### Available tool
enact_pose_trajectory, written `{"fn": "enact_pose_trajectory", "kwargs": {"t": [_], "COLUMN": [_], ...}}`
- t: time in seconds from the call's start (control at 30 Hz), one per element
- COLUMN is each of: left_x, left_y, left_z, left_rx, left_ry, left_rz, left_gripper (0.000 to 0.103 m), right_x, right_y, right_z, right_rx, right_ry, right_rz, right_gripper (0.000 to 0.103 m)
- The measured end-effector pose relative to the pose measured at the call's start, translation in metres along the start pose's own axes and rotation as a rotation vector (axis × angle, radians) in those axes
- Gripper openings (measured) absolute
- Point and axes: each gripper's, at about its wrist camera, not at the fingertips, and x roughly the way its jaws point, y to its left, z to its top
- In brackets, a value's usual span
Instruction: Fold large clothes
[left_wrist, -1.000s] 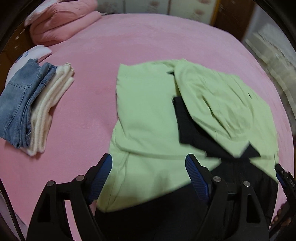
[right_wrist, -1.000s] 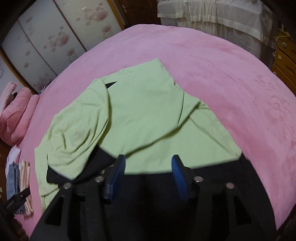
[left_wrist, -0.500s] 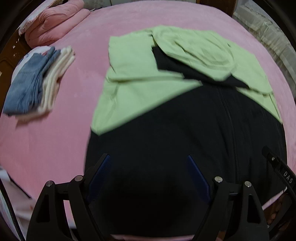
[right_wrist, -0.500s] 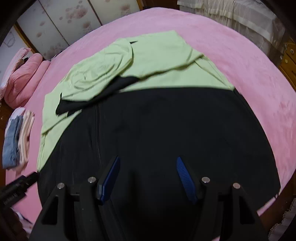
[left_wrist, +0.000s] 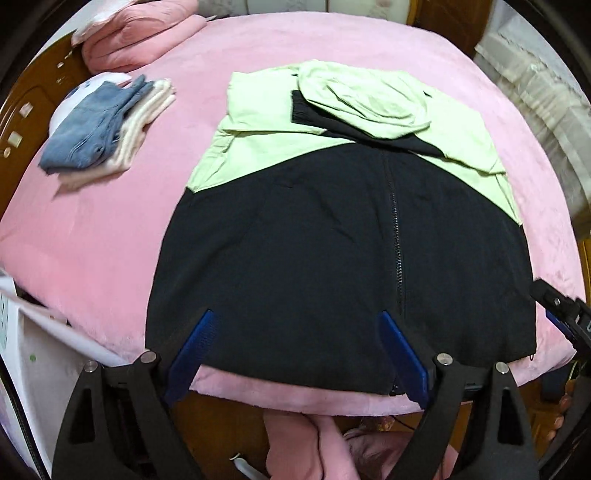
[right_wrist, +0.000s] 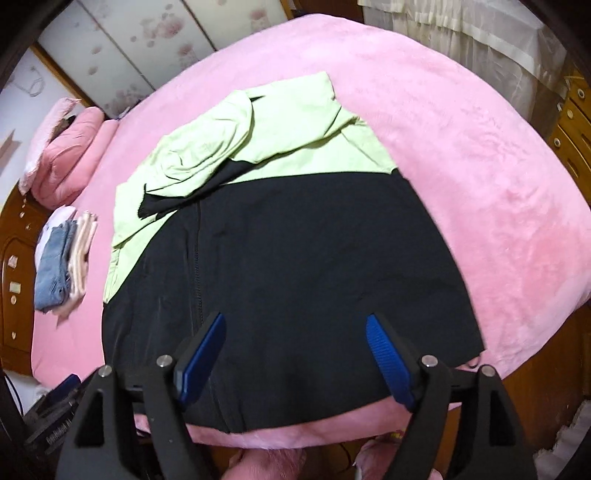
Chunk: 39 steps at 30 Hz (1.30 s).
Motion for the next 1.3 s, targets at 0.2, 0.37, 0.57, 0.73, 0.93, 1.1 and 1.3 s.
{"fn": "enact_pose_trajectory", "kwargs": {"t": [0.2, 0.37, 0.57, 0.73, 0.93, 1.1, 1.3], "left_x": [0.011, 0.043, 0.073, 0.099, 0.133, 0.151, 0.146], "left_y": [0.056, 0.116, 0.164, 0.19, 0.215, 0.224, 0.21], "left_z": [-0.011, -0.029, -0.054, -0.071, -0.08, -0.074, -0.063], "left_rx": [-0.206, -0.429, -0.559, -0.629, -0.76, -0.815, -0.815], "left_ry": [0.03, 0.076, 0.06, 0.071, 0.14, 0.135, 0.152], "left_rz": [-0.036, -0.103, -0.124, -0.165, -0.233, -0.234, -0.173], "left_gripper": [0.089, 0.089, 0.089, 0.089, 0.089, 0.089, 0.082], "right_x": [-0.006, 0.01, 0.033, 0.045, 0.063, 0.064, 0.057], "right_y": [-0.045, -0.099, -0.139, -0.148, -0.161, -0.17, -0.159], "right_z": [-0.018, -0.042, -0.063, -0.07, -0.064, -0.064, -0.05], "right_rx": [0.047, 0.256, 0.414, 0.458, 0.534, 0.601, 0.597], "right_ry": [-0.011, 0.025, -0.009, -0.053, -0.098, -0.091, -0.052], "right_rz": [0.072, 0.027, 0.035, 0.055, 0.066, 0.116, 0.096], "right_gripper": [0.079, 0.079, 0.079, 0.079, 0.045, 0.02, 0.015]}}
